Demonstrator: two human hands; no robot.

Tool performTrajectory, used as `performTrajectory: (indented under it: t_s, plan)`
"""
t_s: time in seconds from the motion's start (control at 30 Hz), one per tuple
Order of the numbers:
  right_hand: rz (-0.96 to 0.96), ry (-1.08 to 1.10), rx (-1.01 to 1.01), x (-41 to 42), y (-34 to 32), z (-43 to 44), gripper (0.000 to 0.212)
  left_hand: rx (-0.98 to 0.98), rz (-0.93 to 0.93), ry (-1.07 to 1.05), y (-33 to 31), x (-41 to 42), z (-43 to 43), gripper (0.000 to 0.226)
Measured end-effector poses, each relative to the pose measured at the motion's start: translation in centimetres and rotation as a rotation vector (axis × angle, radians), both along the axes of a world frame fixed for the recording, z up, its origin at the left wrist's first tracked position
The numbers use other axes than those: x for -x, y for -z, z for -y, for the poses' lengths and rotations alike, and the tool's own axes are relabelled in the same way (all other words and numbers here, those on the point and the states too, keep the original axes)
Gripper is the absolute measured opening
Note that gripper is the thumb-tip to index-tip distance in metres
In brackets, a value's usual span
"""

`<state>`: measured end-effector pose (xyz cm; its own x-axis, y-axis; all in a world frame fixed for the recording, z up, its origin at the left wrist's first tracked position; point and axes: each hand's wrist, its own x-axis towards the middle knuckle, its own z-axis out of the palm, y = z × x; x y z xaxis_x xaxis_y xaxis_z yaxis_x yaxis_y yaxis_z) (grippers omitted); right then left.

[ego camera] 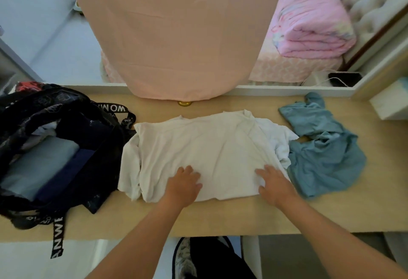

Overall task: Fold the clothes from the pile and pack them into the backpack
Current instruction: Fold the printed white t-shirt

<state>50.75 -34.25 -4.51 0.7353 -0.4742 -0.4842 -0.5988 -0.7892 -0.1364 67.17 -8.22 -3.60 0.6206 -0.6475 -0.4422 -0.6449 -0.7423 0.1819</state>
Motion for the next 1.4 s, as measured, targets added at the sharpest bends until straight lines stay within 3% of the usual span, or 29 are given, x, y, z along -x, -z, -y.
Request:
performTrajectory:
  t_s: [0.1,0.17,0.23,0.3,0.4,0.5,0.6,0.67,0.77,0.83,0.9,1.0,1.1,1.2,1.3,1.4]
  plan:
    - [0.122,0.006,-0.033,1.7,-0.4,-0.5,0.037,-0.271,0.164,-0.061,-0.8,-0.7,1.7,0.038]
    - [0.133,0.0,-0.121,2.1,-0.5,-0.5,0.031,-0.351,0.241,-0.06,-1.3,-0.9,3.0,0.033]
    - [0.213,0.077,-0.202,2.0,-0.5,0.2,0.027,-0.277,0.312,-0.013,-1.4,-0.9,4.8,0.031]
    - [0.37,0.154,-0.147,1.8,-0.4,1.6,0.022,-0.026,0.288,0.103,-0.8,-0.7,7.2,0.031]
    - [0.491,0.28,-0.021,1.5,-0.1,4.2,0.016,0.275,0.021,0.364,0.2,0.1,10.7,0.047]
    - [0.458,0.441,0.027,2.3,0.3,7.3,0.024,0.169,-0.028,0.435,1.0,0.6,13.5,0.06]
    - [0.143,0.433,0.122,4.0,1.1,11.1,0.047,0.048,0.139,0.412,1.2,0.3,15.8,0.05]
    - [-0.027,0.457,0.187,4.8,1.3,13.3,0.05,0.065,0.213,0.416,0.9,0.0,17.8,0.038]
    - [0.173,0.574,0.358,4.2,1.1,14.5,0.038,0.195,0.197,0.395,0.5,0.0,21.9,0.031]
    - [0.364,0.432,0.432,2.9,1.1,14.0,0.021,0.226,0.179,0.343,0.7,0.2,24.7,0.03]
    - [0.459,0.218,0.286,1.5,1.5,12.9,0.016,0.173,0.121,0.324,1.4,0.7,26.8,0.034]
    - [0.397,0.073,0.137,0.4,2.3,11.7,0.02,0.227,0.105,0.41,2.6,1.3,28.2,0.035]
    - [0.437,0.257,0.11,0.1,2.1,12.0,0.016,0.416,0.118,0.301,2.5,0.4,29.5,0.024]
    - [0.489,0.536,0.048,-0.4,1.7,12.6,0.011,0.494,0.058,0.352,1.8,-0.6,31.5,0.032]
    - [0.425,0.706,-0.018,-0.4,2.1,12.9,0.044,0.342,-0.074,0.466,1.0,0.0,34.1,0.05]
    - [0.378,0.744,-0.053,-0.5,2.0,13.1,0.078,0.126,-0.155,0.449,0.7,0.7,36.2,0.056]
